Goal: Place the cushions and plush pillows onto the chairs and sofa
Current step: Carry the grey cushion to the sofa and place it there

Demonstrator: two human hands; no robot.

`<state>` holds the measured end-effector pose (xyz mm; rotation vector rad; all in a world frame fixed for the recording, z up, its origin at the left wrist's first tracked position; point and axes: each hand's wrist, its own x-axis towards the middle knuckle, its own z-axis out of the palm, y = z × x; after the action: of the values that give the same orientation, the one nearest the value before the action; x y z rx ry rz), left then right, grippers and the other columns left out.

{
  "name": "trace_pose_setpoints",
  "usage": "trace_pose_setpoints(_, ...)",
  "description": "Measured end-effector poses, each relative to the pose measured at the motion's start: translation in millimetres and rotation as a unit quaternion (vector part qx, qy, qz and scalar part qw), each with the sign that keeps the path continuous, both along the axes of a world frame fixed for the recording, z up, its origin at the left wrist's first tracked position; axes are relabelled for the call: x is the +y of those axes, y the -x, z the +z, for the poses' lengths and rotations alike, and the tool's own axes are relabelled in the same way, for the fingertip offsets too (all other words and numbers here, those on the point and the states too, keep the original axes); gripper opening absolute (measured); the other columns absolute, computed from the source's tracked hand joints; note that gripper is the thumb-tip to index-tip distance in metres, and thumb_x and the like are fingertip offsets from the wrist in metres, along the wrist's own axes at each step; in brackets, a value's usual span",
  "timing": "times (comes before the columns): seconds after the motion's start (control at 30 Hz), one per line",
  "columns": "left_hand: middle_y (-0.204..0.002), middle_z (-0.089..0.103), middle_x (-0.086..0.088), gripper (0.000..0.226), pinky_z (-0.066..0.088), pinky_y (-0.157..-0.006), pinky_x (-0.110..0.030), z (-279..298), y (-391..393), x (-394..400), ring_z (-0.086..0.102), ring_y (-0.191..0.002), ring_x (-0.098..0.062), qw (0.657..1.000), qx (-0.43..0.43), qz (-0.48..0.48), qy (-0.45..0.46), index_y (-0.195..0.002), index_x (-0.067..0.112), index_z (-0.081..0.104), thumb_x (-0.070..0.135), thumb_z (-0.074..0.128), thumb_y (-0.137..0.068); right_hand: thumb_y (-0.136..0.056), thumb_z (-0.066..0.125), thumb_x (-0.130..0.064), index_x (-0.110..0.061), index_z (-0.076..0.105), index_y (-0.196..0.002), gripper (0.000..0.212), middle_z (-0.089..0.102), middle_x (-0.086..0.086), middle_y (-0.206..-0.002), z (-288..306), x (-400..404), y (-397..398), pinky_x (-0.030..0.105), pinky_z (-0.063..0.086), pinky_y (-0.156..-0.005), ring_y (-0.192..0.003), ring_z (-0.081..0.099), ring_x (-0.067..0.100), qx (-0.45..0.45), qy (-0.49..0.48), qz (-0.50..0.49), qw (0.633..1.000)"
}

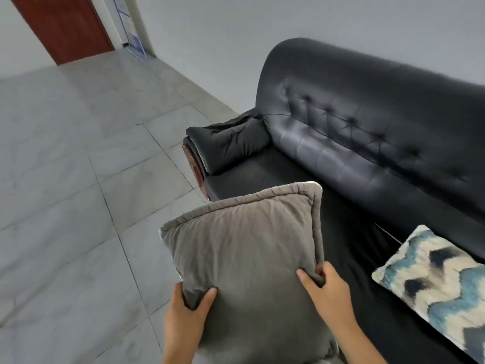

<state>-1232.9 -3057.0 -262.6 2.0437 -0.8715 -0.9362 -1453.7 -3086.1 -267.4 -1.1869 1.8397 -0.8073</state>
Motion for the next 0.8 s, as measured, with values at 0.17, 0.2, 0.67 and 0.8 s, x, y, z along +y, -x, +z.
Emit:
trace_pose_setpoints(0.17, -0.074, 0.056, 0.001, 0.032, 0.035, -0.063, -0.031, -23.6, 18.7, -113.3, 0.058, -0.092, -0.03, 0.995, 0.03, -0.053, -0.079, -0.077, 0.025, 0.045, 0.026, 0.076, -0.069, -0.077, 0.071, -0.022, -0.01, 0.034, -0.059, 0.044, 0.042, 0.006, -0.054, -19.5, -85.8, 21.0, 0.025, 0.032, -0.051, -0.055, 0.043, 0.017, 0.019, -0.075, -0.104, 0.992)
trace_pose_setpoints(0.2, -0.087, 0.06, -0.005, 0.036, 0.037, -0.068, -0.029, -31.3, 22.9, -142.0, 0.058, -0.1, -0.03, 0.99, 0.029, -0.085, -0.105, -0.09, 0.021, 0.049, 0.03, 0.076, -0.068, -0.076, 0.072, -0.023, -0.008, 0.034, -0.059, 0.044, 0.043, 0.008, -0.054, -24.0, -106.3, 25.9, 0.024, 0.033, -0.052, -0.056, 0.045, 0.019, 0.023, -0.091, -0.136, 0.986)
trace_pose_setpoints(0.67, -0.079, 0.053, 0.012, 0.033, 0.039, -0.059, -0.024, -41.0, 78.5, -571.3, 0.052, -0.081, -0.02, 0.909, 0.045, -0.412, -0.026, -0.098, 0.021, 0.036, 0.031, 0.062, -0.081, -0.082, 0.065, -0.013, -0.015, 0.029, -0.053, 0.046, 0.038, 0.001, -0.043, -10.0, -406.2, 44.9, 0.01, 0.036, -0.051, -0.046, 0.044, 0.011, 0.107, 0.009, -0.339, 0.935)
trace_pose_setpoints(0.8, -0.109, 0.056, -0.004, 0.046, 0.037, -0.08, -0.027, -52.6, 117.8, -631.9, 0.051, -0.094, -0.019, 0.896, 0.07, -0.436, -0.044, -0.126, 0.012, 0.038, 0.024, 0.058, -0.086, -0.084, 0.064, -0.018, -0.023, 0.023, -0.053, 0.051, 0.028, -0.002, -0.039, -4.9, -467.9, 65.8, 0.024, 0.029, -0.05, -0.046, 0.034, 0.018, 0.232, 0.087, -0.322, 0.914)
